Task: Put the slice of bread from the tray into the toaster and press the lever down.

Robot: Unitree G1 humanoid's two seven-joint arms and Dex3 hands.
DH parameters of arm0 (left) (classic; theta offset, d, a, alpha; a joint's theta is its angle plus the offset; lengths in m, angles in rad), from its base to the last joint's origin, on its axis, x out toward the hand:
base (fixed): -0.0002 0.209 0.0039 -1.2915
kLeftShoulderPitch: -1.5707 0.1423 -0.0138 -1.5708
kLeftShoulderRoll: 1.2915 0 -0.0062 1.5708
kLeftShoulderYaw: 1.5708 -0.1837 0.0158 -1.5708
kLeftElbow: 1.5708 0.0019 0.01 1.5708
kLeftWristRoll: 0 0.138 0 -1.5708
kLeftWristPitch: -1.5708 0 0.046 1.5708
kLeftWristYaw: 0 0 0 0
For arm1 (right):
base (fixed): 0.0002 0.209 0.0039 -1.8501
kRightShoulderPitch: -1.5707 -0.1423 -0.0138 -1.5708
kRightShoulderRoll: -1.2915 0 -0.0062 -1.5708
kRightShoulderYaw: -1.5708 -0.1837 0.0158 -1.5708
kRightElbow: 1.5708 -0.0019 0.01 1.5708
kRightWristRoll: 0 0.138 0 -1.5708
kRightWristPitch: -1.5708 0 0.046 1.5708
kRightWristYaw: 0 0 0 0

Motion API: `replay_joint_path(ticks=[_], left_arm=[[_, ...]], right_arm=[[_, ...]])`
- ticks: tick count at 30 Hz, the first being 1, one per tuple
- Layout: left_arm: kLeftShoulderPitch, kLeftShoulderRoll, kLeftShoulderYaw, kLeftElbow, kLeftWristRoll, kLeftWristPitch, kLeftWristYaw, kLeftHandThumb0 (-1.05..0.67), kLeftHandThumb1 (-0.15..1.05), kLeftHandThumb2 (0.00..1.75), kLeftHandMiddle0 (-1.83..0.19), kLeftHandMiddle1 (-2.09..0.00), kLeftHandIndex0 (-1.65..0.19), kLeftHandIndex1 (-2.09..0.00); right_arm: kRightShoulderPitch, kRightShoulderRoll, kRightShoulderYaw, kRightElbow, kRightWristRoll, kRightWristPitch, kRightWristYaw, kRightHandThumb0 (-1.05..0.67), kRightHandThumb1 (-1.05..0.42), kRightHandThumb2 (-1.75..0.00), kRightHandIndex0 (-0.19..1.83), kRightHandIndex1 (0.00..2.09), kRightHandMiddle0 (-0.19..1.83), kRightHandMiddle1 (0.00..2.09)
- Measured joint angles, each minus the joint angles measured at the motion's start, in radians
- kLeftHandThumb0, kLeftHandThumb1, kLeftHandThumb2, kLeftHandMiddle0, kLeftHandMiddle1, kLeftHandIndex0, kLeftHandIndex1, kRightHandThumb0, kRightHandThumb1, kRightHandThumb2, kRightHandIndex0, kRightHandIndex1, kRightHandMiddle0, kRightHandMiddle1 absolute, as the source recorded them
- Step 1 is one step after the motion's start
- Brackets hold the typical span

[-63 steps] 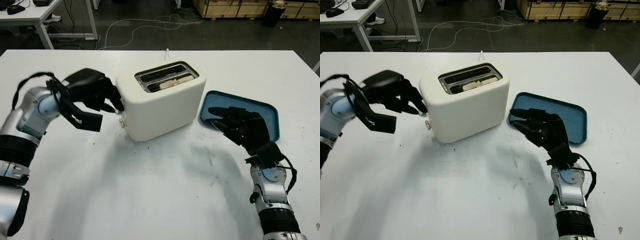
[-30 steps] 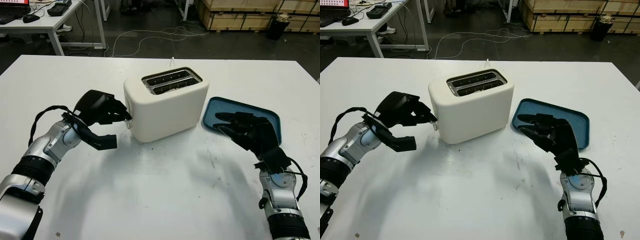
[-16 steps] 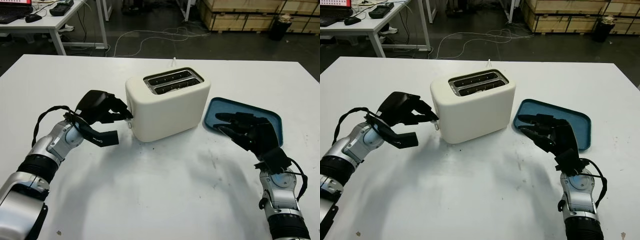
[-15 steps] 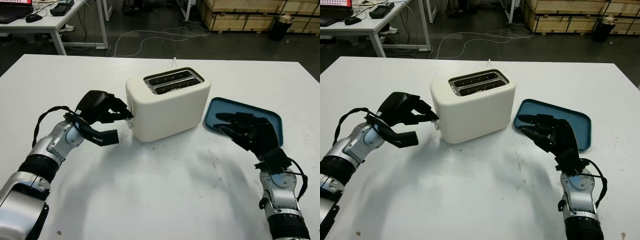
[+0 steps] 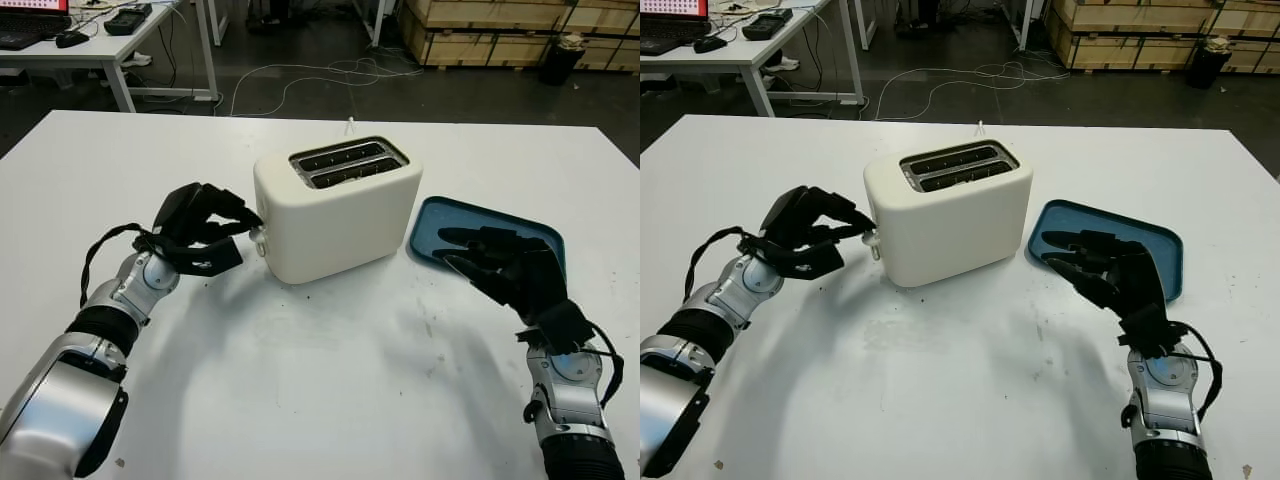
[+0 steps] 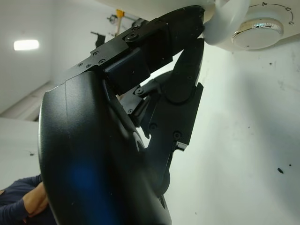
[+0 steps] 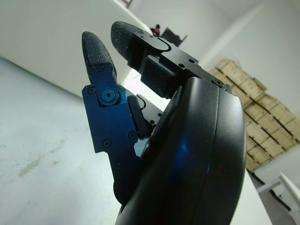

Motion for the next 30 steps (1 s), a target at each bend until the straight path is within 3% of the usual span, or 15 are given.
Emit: replay_joint_path(ticks=[14,17,23,25,30], left_arm=[[0.018,0.0,-0.003,-0.016,-0.004,0.007,0.007,-0.16,0.92,0.11,-0.93,-0.48,-1.06,-0.01],[0.038,0.001,-0.003,-0.057,-0.005,0.027,0.015,-0.16,0.92,0.07,-0.88,-0.7,-1.08,-0.02],[0.127,0.053,-0.002,-0.253,0.011,0.065,0.042,-0.22,0.92,0.06,-0.83,-0.98,-1.1,-0.02],[0.158,0.086,0.001,-0.343,0.022,0.088,0.019,-0.24,0.92,0.05,-0.81,-1.17,-1.12,-0.02],[0.201,0.156,0.04,-0.509,0.043,0.126,-0.076,-0.28,0.92,0.03,-0.85,-1.3,-1.18,-0.05]], right_arm=[[0.0,0.0,-0.002,-0.004,0.02,0.0,0.022,-0.45,-0.86,0.0,1.17,0.0,1.08,0.0],[0.0,0.0,-0.007,-0.004,0.046,0.0,0.03,-0.44,-0.86,0.0,1.17,0.0,1.08,0.0],[-0.003,0.001,-0.008,0.0,0.05,0.0,0.033,-0.44,-0.85,0.0,1.18,0.01,1.09,0.0],[-0.008,0.002,-0.006,0.01,0.05,0.0,0.034,-0.44,-0.85,0.0,1.18,0.01,1.09,0.0],[-0.022,0.004,0.001,0.038,0.047,0.0,0.033,-0.48,-0.85,0.0,1.17,0.0,1.08,0.0]])
